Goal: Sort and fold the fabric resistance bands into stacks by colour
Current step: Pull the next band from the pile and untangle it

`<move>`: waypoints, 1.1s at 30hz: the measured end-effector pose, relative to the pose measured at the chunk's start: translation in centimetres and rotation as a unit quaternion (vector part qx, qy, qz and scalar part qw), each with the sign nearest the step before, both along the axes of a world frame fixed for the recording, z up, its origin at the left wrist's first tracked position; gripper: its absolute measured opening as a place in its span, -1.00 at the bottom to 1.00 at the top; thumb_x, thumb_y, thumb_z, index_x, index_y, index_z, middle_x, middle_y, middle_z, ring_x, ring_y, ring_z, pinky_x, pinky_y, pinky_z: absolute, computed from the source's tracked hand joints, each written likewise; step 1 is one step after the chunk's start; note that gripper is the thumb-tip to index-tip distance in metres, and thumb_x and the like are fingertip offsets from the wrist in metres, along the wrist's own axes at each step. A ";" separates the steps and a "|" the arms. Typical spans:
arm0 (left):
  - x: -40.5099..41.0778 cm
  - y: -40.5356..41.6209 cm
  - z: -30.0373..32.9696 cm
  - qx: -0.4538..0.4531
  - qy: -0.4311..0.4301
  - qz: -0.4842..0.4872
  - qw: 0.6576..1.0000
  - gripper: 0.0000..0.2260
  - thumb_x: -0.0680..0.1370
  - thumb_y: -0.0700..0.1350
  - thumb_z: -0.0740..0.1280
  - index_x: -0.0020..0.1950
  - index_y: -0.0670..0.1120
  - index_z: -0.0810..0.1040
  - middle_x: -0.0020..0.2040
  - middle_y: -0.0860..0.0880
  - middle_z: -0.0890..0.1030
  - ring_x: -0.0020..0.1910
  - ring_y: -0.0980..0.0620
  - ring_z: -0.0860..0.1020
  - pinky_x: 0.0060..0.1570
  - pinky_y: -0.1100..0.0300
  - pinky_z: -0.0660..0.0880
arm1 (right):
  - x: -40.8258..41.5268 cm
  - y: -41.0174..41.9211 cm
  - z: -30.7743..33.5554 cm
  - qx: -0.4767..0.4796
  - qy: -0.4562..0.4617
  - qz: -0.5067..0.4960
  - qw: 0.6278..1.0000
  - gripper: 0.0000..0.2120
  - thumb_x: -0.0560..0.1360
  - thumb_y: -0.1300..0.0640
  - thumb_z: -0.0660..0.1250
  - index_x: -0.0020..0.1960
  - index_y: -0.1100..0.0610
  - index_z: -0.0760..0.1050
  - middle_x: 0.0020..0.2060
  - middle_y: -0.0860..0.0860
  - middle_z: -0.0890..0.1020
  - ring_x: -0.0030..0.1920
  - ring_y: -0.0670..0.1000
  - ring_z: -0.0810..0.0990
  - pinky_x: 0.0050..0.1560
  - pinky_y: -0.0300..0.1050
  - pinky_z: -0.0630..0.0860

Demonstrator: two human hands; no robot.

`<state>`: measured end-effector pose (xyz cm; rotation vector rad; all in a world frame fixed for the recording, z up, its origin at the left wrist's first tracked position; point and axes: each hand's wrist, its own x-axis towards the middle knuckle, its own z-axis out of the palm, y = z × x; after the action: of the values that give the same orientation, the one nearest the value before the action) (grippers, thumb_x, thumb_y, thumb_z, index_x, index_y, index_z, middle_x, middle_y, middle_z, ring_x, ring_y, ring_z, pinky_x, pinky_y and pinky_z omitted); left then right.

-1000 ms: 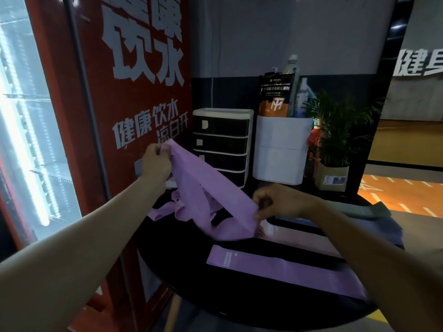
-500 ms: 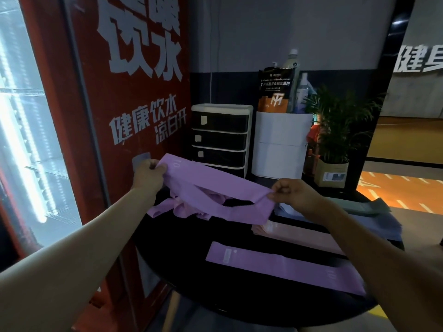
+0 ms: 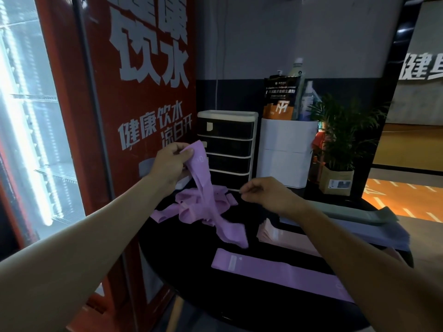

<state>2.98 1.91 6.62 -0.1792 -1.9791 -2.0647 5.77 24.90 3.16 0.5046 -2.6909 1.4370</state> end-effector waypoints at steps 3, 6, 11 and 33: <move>0.6 1.3 0.6 0.013 0.013 -0.026 0.999 -0.87 0.61 -0.22 0.21 -0.10 -0.08 0.49 -0.13 -0.04 0.53 -0.21 0.09 0.51 -0.33 0.30 0.53 | 0.0 -2.5 1.0 -0.045 -0.002 -0.013 0.999 -0.86 0.51 0.18 0.35 0.04 0.20 0.56 -0.16 0.07 0.60 -0.21 -0.08 0.54 -0.21 -0.35 0.48; 0.9 2.2 1.0 0.022 0.014 -0.041 0.999 -0.88 0.60 -0.23 0.21 -0.09 -0.08 0.49 -0.12 -0.05 0.55 -0.21 0.07 0.52 -0.36 0.33 0.54 | 0.0 -4.8 1.5 -0.145 -0.081 -0.035 0.986 -0.82 0.53 0.11 0.32 -0.03 0.25 0.51 -0.25 0.11 0.56 -0.33 -0.05 0.50 -0.27 -0.24 0.49; 1.3 3.0 1.1 0.048 0.007 -0.056 0.997 -0.89 0.59 -0.23 0.23 -0.07 -0.08 0.51 -0.12 -0.06 0.56 -0.21 0.06 0.52 -0.31 0.28 0.53 | 0.3 -6.3 1.8 -0.239 -0.161 -0.051 0.956 -0.80 0.54 0.01 0.29 -0.11 0.15 0.50 -0.24 0.04 0.53 -0.27 -0.03 0.48 -0.15 -0.14 0.47; 1.2 2.8 -0.2 -0.219 -0.014 -0.051 0.974 -0.75 0.51 -0.11 0.37 0.15 -0.06 0.42 0.00 -0.03 0.47 -0.05 0.07 0.47 -0.20 0.35 0.37 | -0.4 -1.8 4.3 -0.186 0.009 -0.080 0.979 -0.81 0.45 0.40 0.33 -0.21 0.13 0.52 -0.28 0.08 0.56 -0.27 -0.04 0.52 -0.17 -0.19 0.52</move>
<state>4.16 4.70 6.41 -0.3470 -2.4647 -1.6615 5.35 23.10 7.42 0.2656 -2.3007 1.8149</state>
